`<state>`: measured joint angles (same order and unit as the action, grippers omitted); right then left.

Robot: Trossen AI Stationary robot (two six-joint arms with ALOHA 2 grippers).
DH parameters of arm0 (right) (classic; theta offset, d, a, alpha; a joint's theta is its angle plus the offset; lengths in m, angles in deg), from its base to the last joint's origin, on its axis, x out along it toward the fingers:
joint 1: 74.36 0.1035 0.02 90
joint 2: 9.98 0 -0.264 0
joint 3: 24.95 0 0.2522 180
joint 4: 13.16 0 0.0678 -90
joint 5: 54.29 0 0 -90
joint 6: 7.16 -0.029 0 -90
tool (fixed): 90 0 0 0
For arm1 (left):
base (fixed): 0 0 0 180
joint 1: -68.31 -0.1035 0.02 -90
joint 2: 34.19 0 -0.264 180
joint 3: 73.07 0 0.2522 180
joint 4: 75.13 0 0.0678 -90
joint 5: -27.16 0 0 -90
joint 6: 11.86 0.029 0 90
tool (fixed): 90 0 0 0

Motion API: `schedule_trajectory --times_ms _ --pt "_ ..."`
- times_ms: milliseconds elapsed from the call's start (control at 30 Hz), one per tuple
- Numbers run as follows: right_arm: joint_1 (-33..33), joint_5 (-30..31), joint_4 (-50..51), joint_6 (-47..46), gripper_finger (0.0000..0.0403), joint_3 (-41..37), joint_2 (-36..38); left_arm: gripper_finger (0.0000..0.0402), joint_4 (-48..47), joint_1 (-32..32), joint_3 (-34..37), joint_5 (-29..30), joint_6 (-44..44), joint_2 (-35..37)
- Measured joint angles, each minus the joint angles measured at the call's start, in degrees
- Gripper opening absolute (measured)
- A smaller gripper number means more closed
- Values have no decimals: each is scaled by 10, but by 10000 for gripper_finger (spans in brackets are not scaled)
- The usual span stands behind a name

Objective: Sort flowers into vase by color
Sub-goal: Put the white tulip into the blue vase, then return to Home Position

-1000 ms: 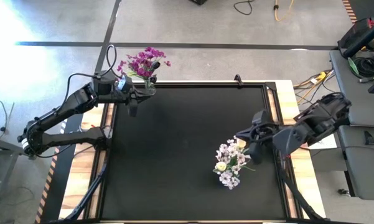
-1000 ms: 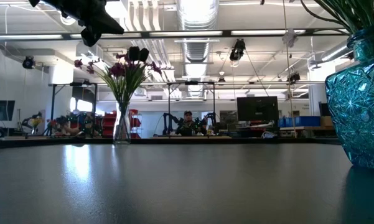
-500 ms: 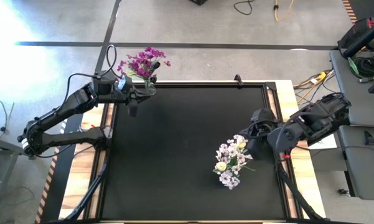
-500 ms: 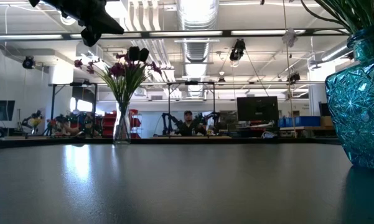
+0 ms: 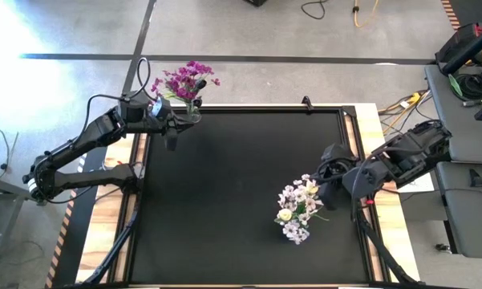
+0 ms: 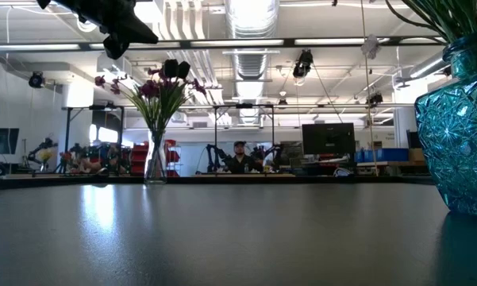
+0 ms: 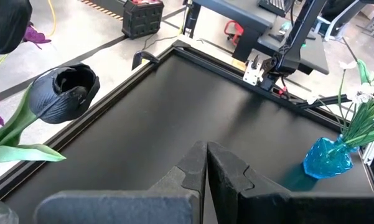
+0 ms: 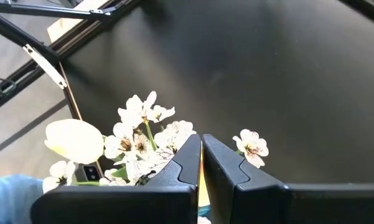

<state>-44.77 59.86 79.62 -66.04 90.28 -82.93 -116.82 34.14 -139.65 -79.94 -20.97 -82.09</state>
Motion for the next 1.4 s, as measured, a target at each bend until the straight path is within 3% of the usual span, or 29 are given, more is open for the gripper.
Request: schedule_trajectory --times_ms 233,567,800,1167,1267,1400 --pt "-3 31 -3 81 9 16 11 0 56 9 6 0 7 0" --pt "-107 31 -17 279 9 19 36 0 323 72 138 -4 -18 0" --pt "-251 -123 -148 492 9 -26 53 0 461 99 216 -5 -40 0" --pt "-473 -407 -379 652 9 -207 91 0 465 101 216 -5 2 0" --pt "-509 -450 -442 671 9 -266 100 0 464 101 216 -5 10 0" --pt "-531 -455 -530 669 9 -333 120 0 464 101 225 0 27 0"
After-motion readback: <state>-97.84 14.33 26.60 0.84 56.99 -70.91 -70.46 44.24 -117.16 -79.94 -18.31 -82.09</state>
